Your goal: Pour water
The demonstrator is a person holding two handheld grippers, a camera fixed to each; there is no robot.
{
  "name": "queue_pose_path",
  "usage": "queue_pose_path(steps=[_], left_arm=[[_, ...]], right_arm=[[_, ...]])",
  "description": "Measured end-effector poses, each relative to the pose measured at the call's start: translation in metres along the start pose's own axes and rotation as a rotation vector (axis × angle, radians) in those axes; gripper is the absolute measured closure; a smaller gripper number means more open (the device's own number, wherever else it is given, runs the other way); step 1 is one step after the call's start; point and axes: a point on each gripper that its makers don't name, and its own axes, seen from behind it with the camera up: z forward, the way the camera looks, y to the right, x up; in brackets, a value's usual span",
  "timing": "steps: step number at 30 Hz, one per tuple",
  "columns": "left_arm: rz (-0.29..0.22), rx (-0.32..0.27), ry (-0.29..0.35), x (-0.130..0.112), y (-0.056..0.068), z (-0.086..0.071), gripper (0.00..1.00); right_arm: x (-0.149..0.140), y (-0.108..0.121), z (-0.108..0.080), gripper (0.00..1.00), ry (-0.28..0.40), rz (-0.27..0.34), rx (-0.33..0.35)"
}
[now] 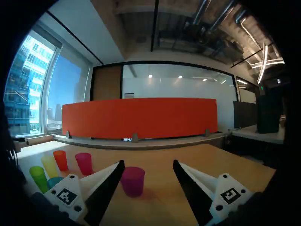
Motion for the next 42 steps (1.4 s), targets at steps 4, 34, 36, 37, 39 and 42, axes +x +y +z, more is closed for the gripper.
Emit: queue_pose_path(steps=[4, 34, 36, 37, 39, 42], left_arm=[[0.000, 0.000, 0.000, 0.000, 0.000, 0.000, 0.01], [0.000, 0.000, 0.000, 0.000, 0.000, 0.000, 0.01], [0.000, 0.000, 0.000, 0.000, 0.000, 0.000, 0.01], [0.000, 0.000, 0.000, -0.001, 0.000, 0.000, 0.01], [0.000, 0.000, 0.000, -0.001, 0.000, 0.000, 0.01], [0.001, 0.000, 0.000, 0.000, 0.000, 0.000, 0.01]], right_arm=[[-0.007, 0.004, -0.002, 0.00, -0.009, -0.001, -0.010], [-0.018, 0.001, -0.002, 0.00, -0.026, -0.026, 0.004], [-0.018, 0.001, -0.003, 0.00, -0.026, -0.026, 0.004], [-0.018, 0.001, -0.003, 0.00, -0.026, -0.026, 0.004], [-0.018, 0.001, -0.003, 0.00, -0.026, -0.026, 0.004], [-0.018, 0.001, -0.003, 0.00, -0.027, -0.026, 0.004]])
